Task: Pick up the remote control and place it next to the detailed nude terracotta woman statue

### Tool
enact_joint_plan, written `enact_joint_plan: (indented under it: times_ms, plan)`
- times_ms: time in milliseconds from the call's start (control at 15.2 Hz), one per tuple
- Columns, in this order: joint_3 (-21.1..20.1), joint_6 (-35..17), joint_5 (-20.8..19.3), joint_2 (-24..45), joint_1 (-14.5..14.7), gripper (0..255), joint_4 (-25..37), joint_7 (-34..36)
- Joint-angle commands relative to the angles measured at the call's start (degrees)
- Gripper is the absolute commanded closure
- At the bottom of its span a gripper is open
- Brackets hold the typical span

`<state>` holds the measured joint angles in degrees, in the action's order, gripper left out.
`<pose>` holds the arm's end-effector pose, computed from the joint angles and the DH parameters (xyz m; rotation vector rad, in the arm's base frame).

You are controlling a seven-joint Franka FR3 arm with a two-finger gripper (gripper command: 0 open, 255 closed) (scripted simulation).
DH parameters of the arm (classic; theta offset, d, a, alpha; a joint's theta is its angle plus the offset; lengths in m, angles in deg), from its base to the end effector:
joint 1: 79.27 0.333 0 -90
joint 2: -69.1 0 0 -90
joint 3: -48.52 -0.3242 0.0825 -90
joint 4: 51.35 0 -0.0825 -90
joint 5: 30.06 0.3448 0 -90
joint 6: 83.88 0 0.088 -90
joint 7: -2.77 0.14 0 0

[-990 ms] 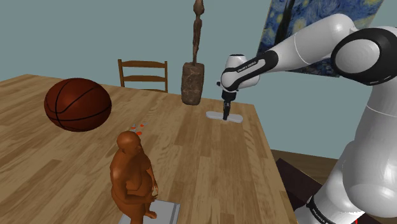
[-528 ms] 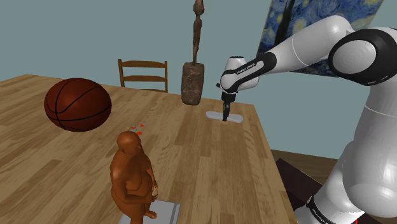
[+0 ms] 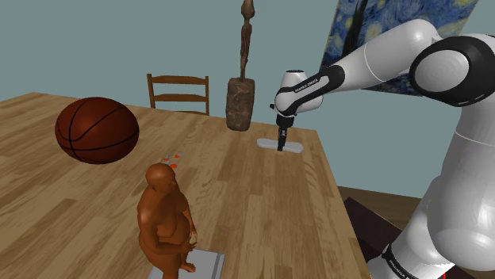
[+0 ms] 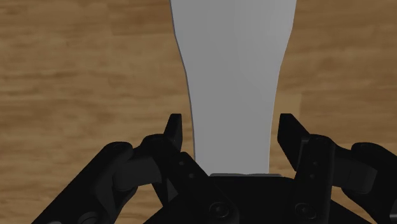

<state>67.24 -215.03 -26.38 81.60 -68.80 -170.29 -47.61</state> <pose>0.5465 -0.0723 0.3309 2.9300 1.0706 -0.0056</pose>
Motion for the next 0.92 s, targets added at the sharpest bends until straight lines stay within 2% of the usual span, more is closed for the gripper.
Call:
enact_joint_plan:
  times_ms: [0, 132, 858]
  plan:
    - [0.0, 0.0, 0.0, 0.0, 0.0, 255, 0.0, 0.0]
    - [0.0, 0.0, 0.0, 0.0, 0.0, 255, 0.0, 0.0]
    - [0.5, 7.7, -2.0, -4.5, 0.5, 255, 3.5, 1.2]
